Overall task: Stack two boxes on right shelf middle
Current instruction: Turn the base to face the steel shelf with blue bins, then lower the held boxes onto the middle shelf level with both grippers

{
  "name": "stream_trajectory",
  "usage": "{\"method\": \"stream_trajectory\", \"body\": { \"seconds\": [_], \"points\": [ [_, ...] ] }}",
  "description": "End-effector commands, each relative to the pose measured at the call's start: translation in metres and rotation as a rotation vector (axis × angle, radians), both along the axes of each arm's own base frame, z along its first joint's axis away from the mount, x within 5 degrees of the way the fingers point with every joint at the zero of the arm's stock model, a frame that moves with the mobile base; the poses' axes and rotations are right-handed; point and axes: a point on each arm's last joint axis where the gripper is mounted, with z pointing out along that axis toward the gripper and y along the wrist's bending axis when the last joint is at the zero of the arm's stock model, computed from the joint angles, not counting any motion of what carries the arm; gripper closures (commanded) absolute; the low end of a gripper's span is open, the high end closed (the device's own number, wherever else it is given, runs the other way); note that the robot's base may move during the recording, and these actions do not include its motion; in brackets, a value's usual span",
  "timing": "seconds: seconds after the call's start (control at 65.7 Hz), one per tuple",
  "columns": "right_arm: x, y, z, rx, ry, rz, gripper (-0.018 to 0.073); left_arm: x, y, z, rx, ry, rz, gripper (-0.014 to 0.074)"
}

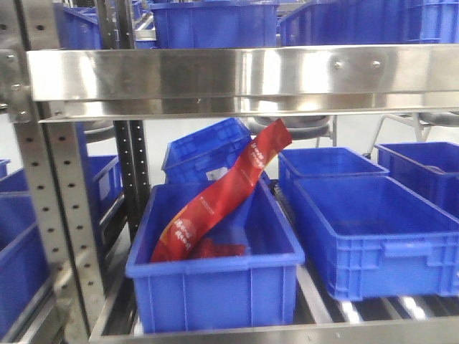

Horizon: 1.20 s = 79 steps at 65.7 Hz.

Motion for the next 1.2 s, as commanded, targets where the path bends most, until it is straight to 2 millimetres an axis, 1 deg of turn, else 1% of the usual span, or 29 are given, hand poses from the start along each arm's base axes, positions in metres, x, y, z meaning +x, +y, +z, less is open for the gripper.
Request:
{"method": "stream_trajectory", "body": {
  "seconds": [0.0, 1.188],
  "points": [
    [-0.003, -0.006, 0.0107, -0.007, -0.087, -0.028, 0.0713, -0.0078, 0.0022, 0.0119, -0.019, -0.071, -0.003, 0.0708],
    [-0.003, -0.006, 0.0107, -0.007, -0.087, -0.028, 0.0713, -0.0075, 0.0032, 0.0119, -0.01, -0.073, 0.005, 0.0708]
  ]
}}
